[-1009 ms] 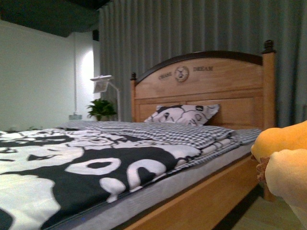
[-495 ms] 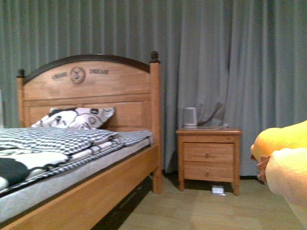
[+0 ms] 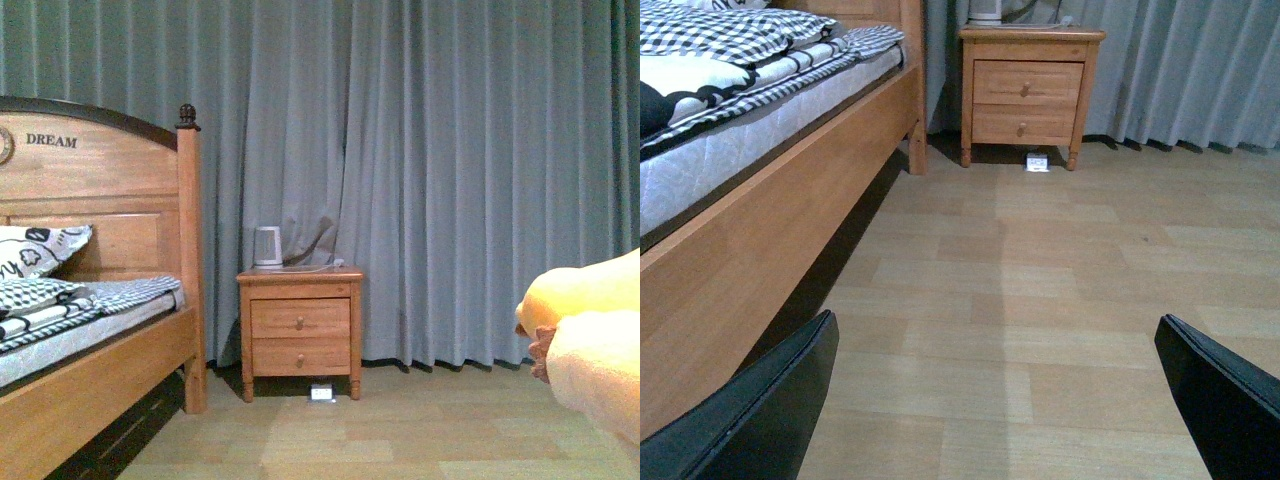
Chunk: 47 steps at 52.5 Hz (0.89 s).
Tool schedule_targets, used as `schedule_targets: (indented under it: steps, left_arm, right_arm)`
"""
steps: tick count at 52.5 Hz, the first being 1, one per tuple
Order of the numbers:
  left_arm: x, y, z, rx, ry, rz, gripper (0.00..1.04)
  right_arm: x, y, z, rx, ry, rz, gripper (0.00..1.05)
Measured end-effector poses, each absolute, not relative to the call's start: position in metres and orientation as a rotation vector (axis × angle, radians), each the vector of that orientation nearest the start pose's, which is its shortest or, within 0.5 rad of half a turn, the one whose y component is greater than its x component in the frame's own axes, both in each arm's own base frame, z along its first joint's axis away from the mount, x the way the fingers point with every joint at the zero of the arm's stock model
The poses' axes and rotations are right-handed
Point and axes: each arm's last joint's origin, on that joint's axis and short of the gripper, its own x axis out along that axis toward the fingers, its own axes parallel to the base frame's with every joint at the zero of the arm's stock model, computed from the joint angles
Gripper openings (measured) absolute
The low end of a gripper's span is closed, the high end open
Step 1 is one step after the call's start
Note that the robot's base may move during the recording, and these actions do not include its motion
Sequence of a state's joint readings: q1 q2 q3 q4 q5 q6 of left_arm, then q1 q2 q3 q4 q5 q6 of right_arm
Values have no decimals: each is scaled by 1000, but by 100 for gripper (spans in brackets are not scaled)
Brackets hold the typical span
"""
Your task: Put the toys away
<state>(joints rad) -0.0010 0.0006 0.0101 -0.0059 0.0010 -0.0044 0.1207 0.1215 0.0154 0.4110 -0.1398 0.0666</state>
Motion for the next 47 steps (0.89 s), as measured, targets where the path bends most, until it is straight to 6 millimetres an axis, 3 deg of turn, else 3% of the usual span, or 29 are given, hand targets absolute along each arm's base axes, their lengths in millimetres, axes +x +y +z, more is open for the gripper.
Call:
schedule_targets:
  steps: [47]
  left_arm:
    - [97, 0, 166, -4, -4, -2, 98]
  right_arm:
    - [99, 16, 198, 63, -297, 267, 7]
